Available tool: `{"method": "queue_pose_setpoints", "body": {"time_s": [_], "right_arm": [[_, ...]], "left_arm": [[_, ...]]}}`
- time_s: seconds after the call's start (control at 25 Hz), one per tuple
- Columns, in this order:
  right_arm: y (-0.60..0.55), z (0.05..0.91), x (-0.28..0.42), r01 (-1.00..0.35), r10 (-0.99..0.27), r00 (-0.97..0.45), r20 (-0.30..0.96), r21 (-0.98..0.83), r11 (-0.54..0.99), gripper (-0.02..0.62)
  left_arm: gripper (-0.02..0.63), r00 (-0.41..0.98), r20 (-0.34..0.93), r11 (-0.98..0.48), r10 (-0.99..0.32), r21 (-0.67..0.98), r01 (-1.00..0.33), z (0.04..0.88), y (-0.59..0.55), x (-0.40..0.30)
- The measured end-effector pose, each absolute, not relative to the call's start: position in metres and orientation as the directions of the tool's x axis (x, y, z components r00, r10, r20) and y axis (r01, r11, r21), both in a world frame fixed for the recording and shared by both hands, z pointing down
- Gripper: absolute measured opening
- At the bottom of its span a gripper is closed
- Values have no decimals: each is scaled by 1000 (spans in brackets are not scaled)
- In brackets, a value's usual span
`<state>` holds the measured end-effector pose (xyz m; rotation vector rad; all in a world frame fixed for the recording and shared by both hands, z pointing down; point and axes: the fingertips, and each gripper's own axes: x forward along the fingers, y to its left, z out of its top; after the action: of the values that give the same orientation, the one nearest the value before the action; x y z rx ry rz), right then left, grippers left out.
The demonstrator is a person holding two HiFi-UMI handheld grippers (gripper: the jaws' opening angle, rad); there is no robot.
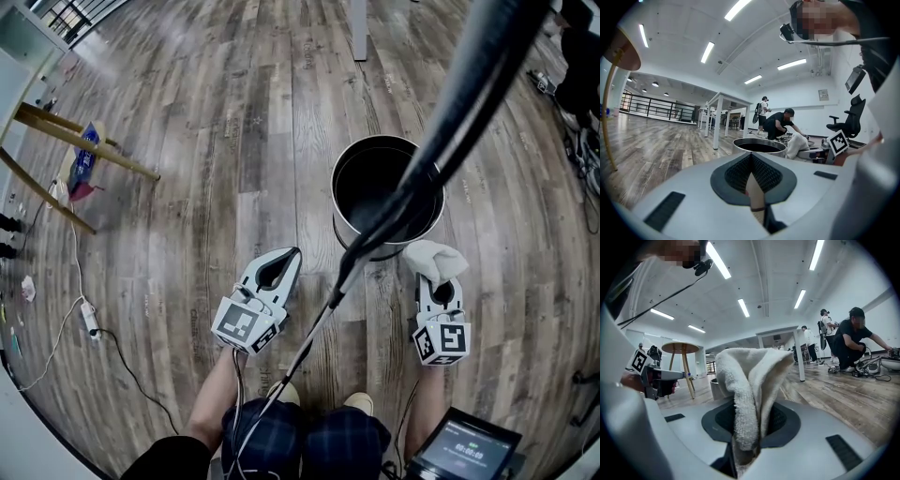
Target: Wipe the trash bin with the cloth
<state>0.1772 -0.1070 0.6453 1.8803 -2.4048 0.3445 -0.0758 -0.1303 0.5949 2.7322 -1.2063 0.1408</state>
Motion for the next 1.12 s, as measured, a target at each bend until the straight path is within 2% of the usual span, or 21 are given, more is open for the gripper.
{"method": "queue_pose_setpoints", "body": {"time_s": [0.32, 0.72, 1.12], "right_arm": [[-79, 633, 153, -949, -937, -308, 164, -129, 289, 92], [-54, 646, 60, -856, -841, -512, 173, -181, 484, 92], [-77, 661, -4, -799, -780, -601, 175, -177, 575, 92]], "left_arm": [[-3, 671, 147, -665, -727, 95, -741, 599, -124, -74], [-3, 673, 147, -665, -725, 101, -740, 606, -116, -79], [-3, 671, 133, -663, -729, 106, -741, 603, -112, -78]]}}
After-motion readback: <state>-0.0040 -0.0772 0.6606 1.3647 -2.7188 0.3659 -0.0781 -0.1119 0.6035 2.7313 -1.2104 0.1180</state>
